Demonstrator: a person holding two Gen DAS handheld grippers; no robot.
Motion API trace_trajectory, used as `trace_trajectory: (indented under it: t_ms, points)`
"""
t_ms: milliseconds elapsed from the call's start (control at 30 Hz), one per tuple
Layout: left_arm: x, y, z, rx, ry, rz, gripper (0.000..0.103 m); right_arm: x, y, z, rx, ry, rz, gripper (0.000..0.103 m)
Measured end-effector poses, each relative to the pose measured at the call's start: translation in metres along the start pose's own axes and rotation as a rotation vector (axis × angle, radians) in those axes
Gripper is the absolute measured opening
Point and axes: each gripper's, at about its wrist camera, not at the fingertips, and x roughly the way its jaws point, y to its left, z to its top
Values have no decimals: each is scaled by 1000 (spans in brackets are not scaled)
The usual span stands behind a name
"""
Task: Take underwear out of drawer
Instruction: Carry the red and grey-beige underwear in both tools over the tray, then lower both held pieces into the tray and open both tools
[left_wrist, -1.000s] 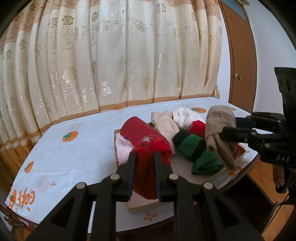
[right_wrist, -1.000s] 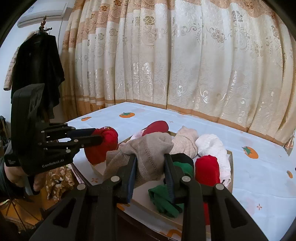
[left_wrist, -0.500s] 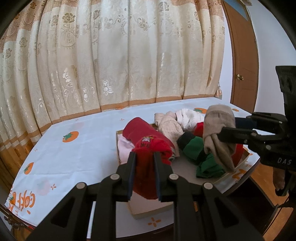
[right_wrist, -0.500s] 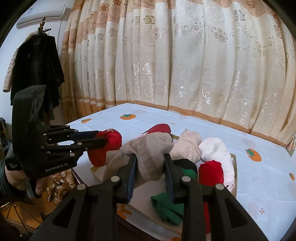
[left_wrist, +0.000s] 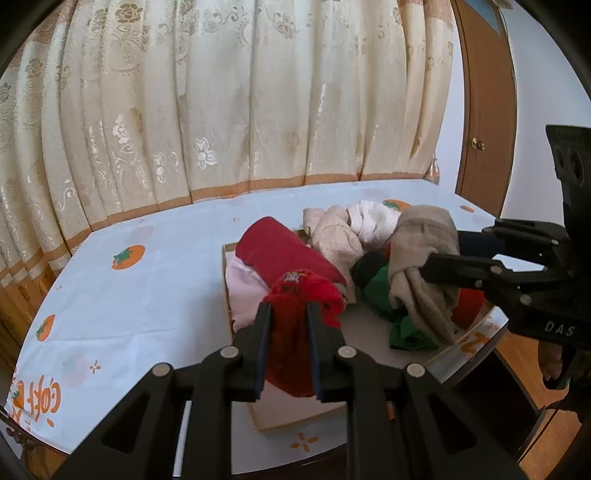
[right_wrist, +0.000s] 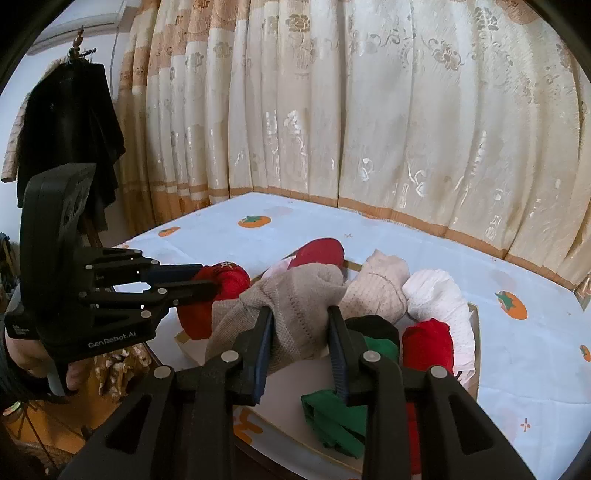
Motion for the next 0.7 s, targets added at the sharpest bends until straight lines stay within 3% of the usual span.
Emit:
trace_trajectory:
  t_ms: [700]
  points:
    - [31, -2, 0, 10, 168, -71, 16, 34, -4, 0, 10, 172, 27, 31]
